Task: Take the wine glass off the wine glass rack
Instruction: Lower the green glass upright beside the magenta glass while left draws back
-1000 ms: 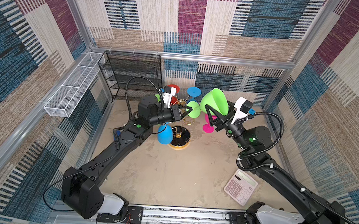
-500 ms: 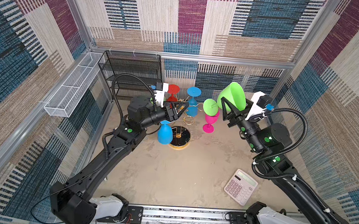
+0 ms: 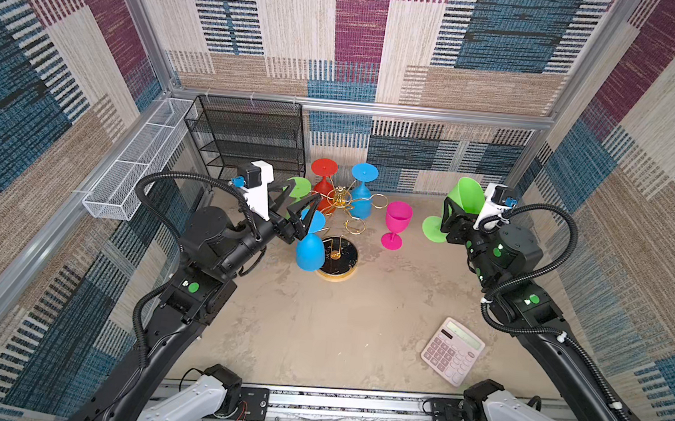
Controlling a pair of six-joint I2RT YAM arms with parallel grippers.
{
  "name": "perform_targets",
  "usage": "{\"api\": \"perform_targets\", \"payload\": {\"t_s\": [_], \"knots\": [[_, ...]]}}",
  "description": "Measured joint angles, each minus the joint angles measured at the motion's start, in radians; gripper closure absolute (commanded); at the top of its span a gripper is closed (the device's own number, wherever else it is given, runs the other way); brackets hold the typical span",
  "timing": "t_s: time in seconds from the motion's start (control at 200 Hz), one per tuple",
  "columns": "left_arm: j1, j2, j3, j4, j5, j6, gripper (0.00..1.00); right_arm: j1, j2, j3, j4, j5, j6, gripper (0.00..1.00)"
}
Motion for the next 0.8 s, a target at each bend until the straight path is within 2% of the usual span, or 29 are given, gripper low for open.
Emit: {"api": "perform_targets", "payload": {"t_s": [0.331,0.796], "knots": [[0.005,-0.111,-0.076,-0.054,-0.168,0.151,0.09,-0.099,0.100,-0.102,0.072,-0.042,0.006,0.27],[0.014,-0.162,-0.145,-0.100,-0.302,0.207,0.04,-0.156,0.283,-0.227,0.389,-0.079,-0.041,0.27]]}}
